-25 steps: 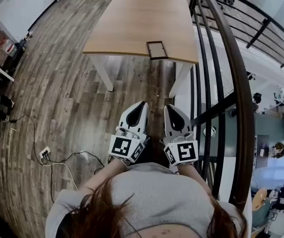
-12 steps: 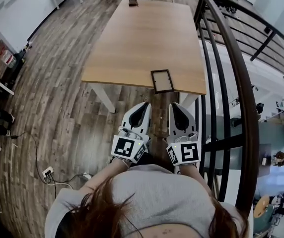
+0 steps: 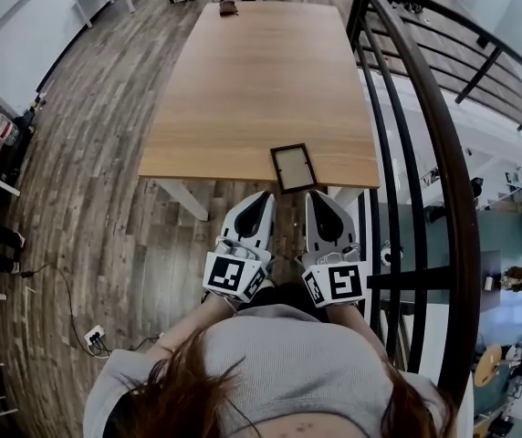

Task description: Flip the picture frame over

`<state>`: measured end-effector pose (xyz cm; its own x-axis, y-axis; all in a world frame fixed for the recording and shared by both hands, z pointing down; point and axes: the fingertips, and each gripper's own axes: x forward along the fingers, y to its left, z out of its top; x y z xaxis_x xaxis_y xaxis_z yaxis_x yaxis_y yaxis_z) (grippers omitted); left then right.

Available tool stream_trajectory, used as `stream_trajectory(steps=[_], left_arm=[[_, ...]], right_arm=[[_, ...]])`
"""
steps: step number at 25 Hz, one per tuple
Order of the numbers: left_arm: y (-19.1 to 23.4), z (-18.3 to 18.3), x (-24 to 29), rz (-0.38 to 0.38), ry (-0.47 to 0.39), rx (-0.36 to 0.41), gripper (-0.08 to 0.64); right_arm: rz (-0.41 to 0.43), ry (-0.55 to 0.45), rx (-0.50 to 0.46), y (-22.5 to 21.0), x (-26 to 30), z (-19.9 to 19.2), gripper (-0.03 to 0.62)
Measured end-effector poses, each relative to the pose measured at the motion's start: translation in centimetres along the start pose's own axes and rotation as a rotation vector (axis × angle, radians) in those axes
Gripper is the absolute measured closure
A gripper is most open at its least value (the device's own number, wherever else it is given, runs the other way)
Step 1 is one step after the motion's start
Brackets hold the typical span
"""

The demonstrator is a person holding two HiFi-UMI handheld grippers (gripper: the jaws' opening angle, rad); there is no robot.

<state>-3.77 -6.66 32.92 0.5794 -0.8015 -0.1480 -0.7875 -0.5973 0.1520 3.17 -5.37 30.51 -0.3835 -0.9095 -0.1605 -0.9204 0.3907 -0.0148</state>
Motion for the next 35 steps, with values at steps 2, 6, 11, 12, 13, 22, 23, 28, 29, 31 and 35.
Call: stream_trajectory(steps=[2,6,11,12,13,22,23,28,29,31,35], left_arm=[[0.3,-0.2,0.5,0.015,-0.002,-0.019,0.555],[0.2,0.4,1.4,0.022,-0.005,-0.031,0.554],[0.6,-0.7,2.2,0.054,0.008,-0.052,0.555],[0.8,-1.2,2.0,0.061,0.018,-0.056,0.554],[0.9,-1.6,1.9,0.067,0.025,-0.059,0.555],[3.2,-4.5,0.4,0.147,0.093,-0.07,0.555],[3.3,-4.8,0.2,0.152,0.1,-0.072,0.555],[3.7,-5.8,-0.6,0.164,0.13,-0.076,0.554],[3.8,-5.9,-0.8,0.164,0.137,-0.077,0.555],[3.9,-6.2,-1.0,0.163,0.151,-0.075,0.555],[4.3,-7.0,-2.1,0.172,0.185,-0.076,0.554]], right_arm=[[0.009,0.018,0.0,-0.3,0.1,-0.4,0.575],[0.017,0.035,0.053,-1.4,0.3,-0.4,0.575],[-0.001,0.055,0.319,-4.4,0.7,-3.6,0.575],[-0.015,0.067,0.407,-5.1,0.6,-4.8,0.575],[-0.03,0.083,0.49,-5.7,0.5,-6.2,0.575],[-0.129,0.267,0.794,-7.3,1.4,-17.6,0.574],[-0.15,0.262,0.86,-7.5,1.5,-18.5,0.569],[-0.208,0.197,1.233,-8.1,2.5,-22.7,0.454],[-0.222,0.191,1.277,-8.3,2.8,-23.6,0.449],[-0.262,0.191,1.337,-8.8,3.1,-25.5,0.442],[-0.315,0.188,1.405,-9.5,3.4,-27.7,0.426]])
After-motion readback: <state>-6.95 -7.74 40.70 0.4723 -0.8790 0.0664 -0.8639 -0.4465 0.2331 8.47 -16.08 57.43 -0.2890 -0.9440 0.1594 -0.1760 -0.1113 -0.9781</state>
